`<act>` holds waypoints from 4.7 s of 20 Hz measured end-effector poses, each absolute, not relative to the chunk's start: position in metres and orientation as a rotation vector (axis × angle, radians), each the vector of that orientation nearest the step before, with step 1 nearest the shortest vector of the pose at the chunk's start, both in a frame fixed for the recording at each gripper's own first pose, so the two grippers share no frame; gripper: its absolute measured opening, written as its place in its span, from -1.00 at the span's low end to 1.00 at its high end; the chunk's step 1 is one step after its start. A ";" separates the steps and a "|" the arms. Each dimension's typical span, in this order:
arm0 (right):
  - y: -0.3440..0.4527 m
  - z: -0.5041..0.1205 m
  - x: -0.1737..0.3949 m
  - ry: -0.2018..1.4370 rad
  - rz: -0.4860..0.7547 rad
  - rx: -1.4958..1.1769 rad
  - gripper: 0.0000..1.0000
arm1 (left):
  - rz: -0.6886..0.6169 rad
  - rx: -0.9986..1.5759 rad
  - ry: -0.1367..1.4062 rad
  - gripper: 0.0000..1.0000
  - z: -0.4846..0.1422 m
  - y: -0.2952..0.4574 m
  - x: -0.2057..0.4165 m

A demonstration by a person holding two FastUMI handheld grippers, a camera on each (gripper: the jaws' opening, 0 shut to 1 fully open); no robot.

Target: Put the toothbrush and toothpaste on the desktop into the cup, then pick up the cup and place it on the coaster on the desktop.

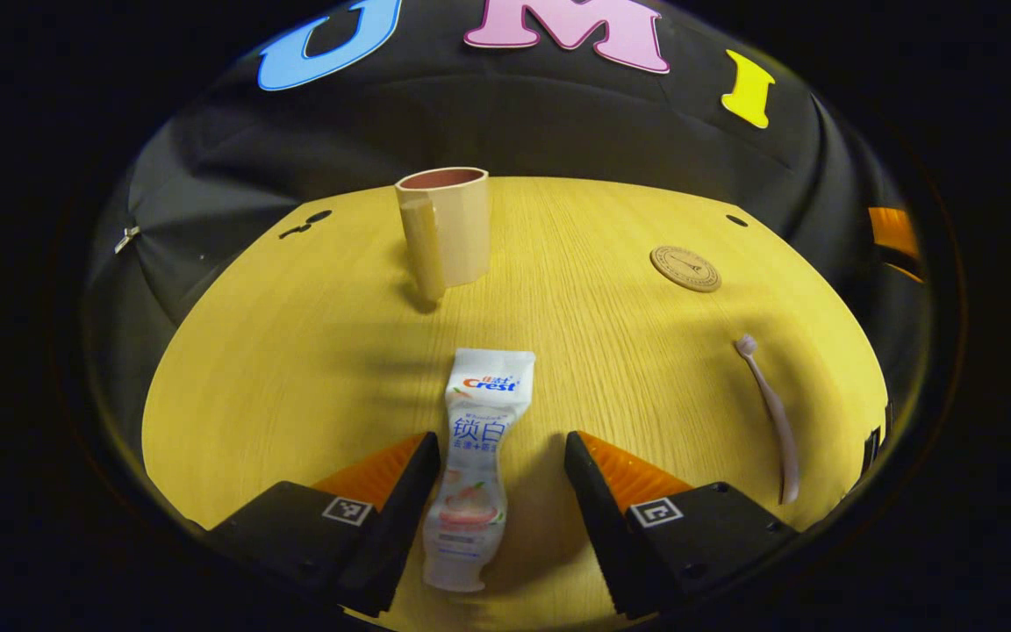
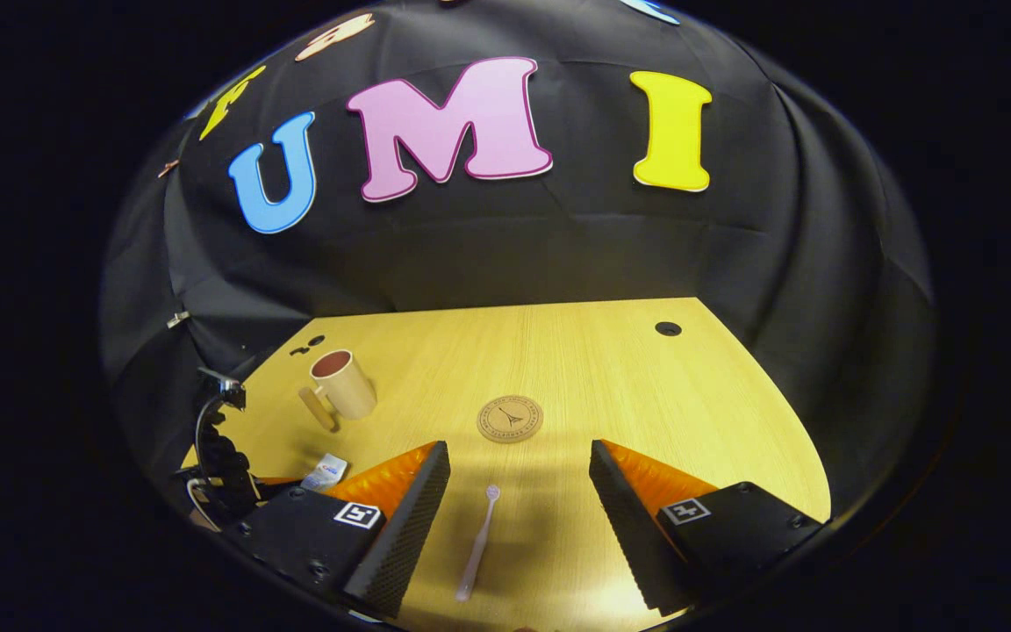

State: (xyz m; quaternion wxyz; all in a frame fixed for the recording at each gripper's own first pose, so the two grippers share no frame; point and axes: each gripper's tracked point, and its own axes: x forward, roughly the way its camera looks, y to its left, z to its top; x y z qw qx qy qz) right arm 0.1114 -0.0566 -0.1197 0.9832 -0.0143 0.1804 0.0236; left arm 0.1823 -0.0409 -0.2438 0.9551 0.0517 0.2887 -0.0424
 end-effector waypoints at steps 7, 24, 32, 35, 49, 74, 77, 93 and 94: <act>-0.050 -0.153 0.104 0.447 0.087 -0.021 0.97 | -0.107 0.118 0.610 -0.31 -0.243 -0.041 0.183; -0.036 -0.233 0.115 0.712 0.070 -0.045 0.98 | -0.138 -0.074 0.539 -0.61 -0.191 -0.048 0.121; -0.035 -0.282 0.098 0.860 0.000 -0.053 0.97 | -0.090 -0.122 0.527 -0.61 -0.181 -0.020 0.096; -0.033 -0.292 0.094 0.884 -0.016 -0.071 0.97 | -0.072 -0.133 0.557 -0.61 -0.194 -0.012 0.084; -0.023 -0.297 0.084 0.910 -0.036 -0.088 -1.00 | -0.130 -0.164 0.561 -0.61 -0.202 -0.015 0.055; -0.057 -0.261 0.071 0.941 0.122 0.035 -0.89 | -0.152 -0.159 0.226 -0.61 -0.036 -0.033 0.206; -0.061 -0.256 0.073 0.938 0.121 0.051 -0.90 | -0.155 -0.166 0.158 -0.62 -0.008 -0.033 0.245; -0.071 -0.245 0.077 0.981 0.142 0.080 -0.90 | -0.068 -0.382 -0.100 -0.62 0.009 0.000 0.399; -0.071 -0.247 0.077 0.984 0.144 0.080 -0.90 | -0.057 -0.396 -0.093 -0.63 0.001 0.002 0.404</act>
